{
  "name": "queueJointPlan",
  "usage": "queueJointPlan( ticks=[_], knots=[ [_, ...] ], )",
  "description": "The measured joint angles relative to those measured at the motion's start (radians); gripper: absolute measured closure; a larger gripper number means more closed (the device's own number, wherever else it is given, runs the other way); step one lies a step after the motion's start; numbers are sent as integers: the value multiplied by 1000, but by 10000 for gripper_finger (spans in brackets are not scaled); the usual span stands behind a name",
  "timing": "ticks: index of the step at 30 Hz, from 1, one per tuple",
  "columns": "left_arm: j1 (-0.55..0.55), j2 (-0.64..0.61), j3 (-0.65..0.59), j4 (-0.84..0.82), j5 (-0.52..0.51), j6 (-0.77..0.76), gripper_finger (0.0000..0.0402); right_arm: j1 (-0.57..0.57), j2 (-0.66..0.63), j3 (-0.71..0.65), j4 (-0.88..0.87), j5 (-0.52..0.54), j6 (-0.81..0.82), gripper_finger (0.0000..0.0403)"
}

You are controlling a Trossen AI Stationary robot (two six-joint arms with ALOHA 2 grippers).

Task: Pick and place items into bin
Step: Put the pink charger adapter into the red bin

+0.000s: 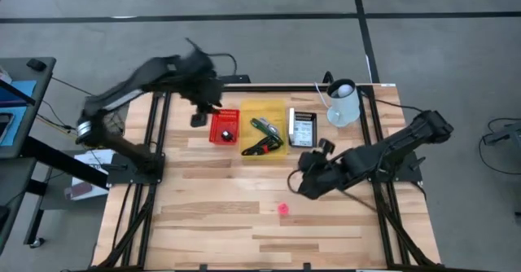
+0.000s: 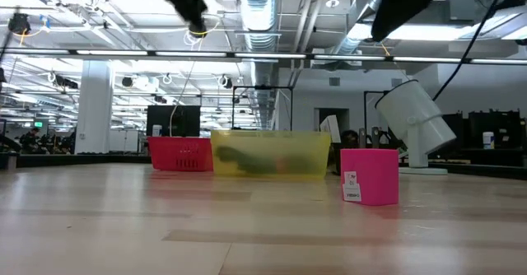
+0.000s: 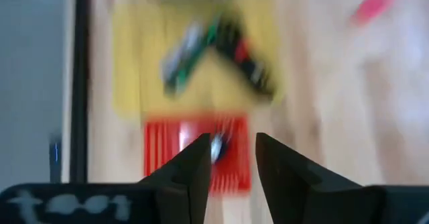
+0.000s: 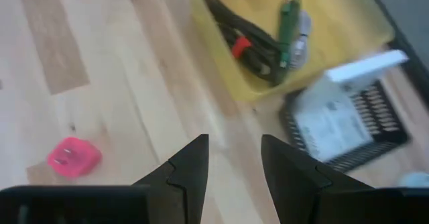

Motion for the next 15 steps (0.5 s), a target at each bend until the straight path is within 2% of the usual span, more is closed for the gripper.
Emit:
queueJointPlan(
  ticks=[3,6,10,15],
  knots=[
    [9,-138,-28,117,131,-1,294,19,57,0,66,-1,0,272],
    [6,-271,-108,266,203,-40,294,50,115,0,139,4,-8,272],
    [-9,-423,-241,415,213,-105,294,94,191,0,172,-9,-26,272],
    [-17,-556,-358,468,177,-149,294,113,245,8,144,-26,-19,272]
  ],
)
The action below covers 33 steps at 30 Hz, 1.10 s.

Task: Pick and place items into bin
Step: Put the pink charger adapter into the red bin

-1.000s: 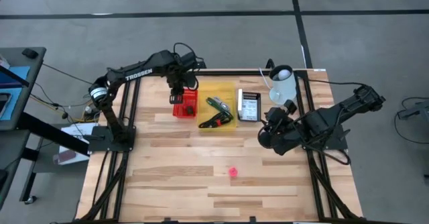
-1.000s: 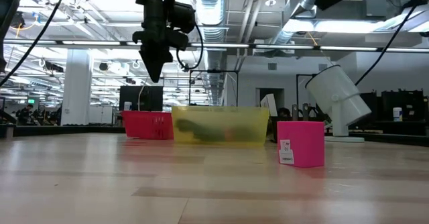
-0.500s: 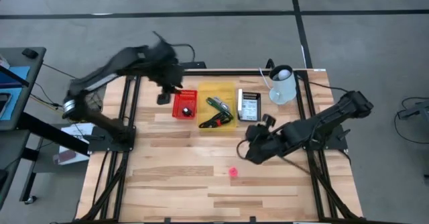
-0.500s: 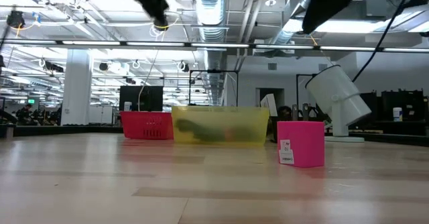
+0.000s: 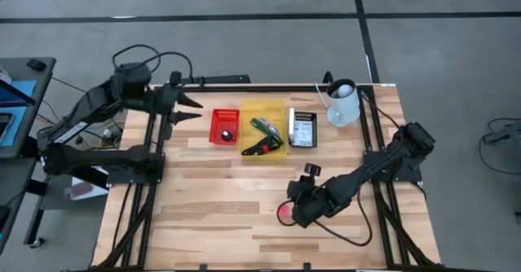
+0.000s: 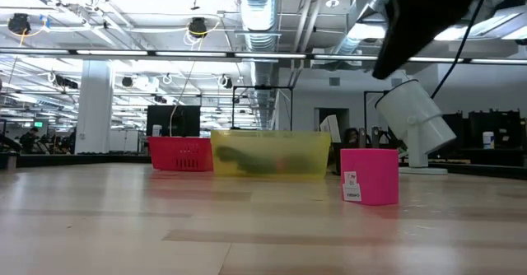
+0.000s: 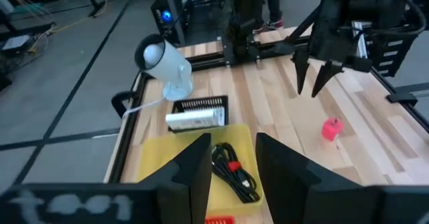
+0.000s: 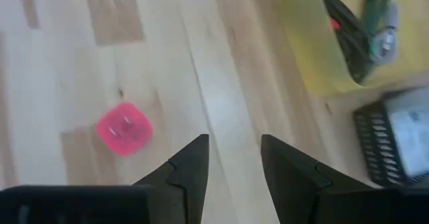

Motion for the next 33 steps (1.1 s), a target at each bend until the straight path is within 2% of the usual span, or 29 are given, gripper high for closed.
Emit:
queueJointPlan(
  ticks=[5,14,24,33],
  knots=[
    [0,-79,-75,1,-4,-29,294,-7,10,31,60,-70,-58,278],
    [-1,-118,-124,-10,-3,-95,294,-4,9,45,153,-291,-179,281],
    [-1,-114,-136,-17,-8,-121,294,-32,9,45,154,-371,-369,284],
    [0,-114,-136,-18,-8,-140,294,-40,9,45,153,-382,-453,285]
  ],
)
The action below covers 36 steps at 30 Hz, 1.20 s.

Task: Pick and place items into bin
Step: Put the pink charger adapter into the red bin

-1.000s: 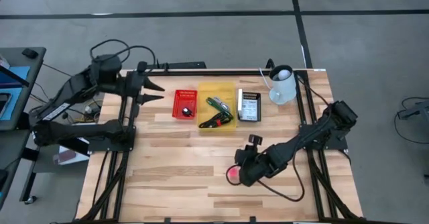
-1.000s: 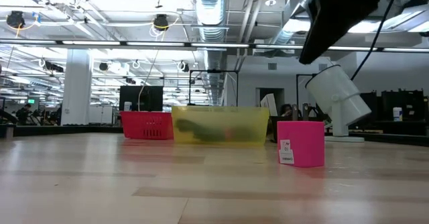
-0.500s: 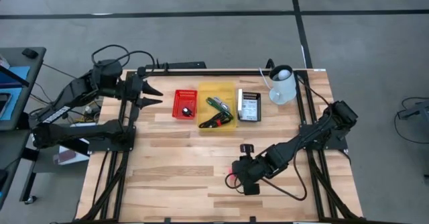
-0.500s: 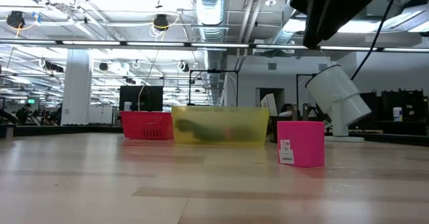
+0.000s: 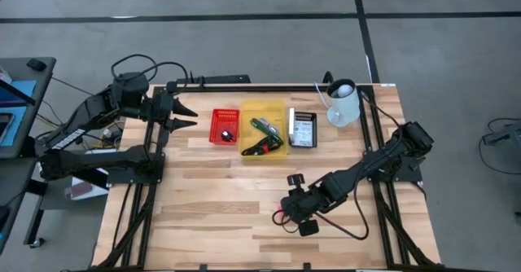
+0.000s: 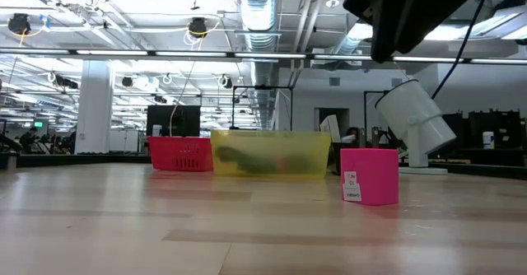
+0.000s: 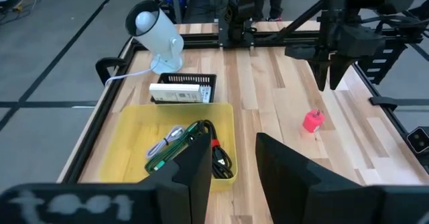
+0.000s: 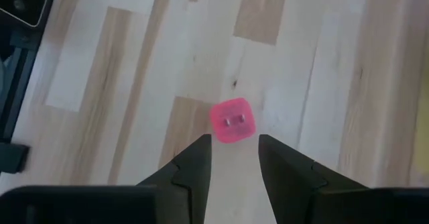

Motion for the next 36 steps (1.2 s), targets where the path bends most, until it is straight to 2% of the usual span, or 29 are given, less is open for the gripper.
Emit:
queueJointPlan(
  ticks=[4,10,21,36],
  knots=[
    [0,0,0,0,0,0,294,0,10,0,-3,0,0,285],
    [0,0,0,1,-1,-1,294,-1,103,16,-20,-47,-37,285],
    [0,0,0,2,-1,-9,294,1,247,244,-222,-38,-111,285],
    [0,0,0,-14,-1,-9,294,-6,277,248,-207,-42,-174,285]
  ],
)
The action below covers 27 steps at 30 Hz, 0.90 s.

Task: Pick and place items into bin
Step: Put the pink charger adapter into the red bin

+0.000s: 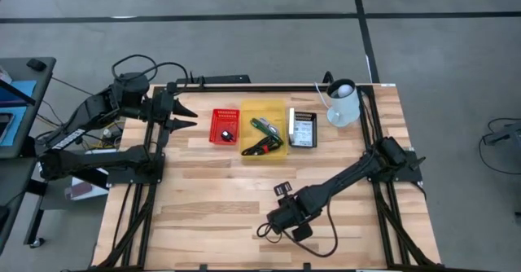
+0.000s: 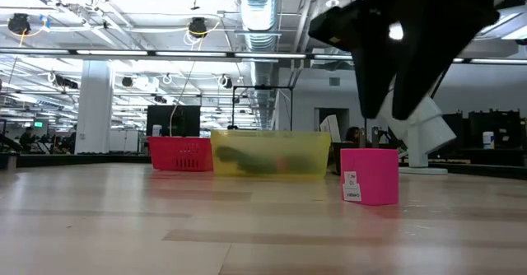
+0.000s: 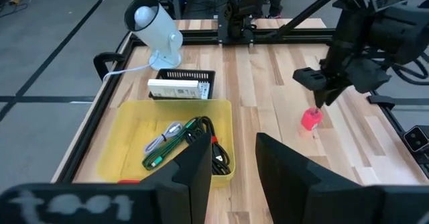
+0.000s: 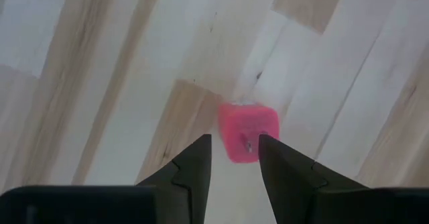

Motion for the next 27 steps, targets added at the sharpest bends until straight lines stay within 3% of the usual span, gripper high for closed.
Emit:
queueJointPlan(
  ticks=[27],
  knots=[
    [0,0,0,-3,0,0,294,-13,1,2,5,-12,-26,285]
  ],
)
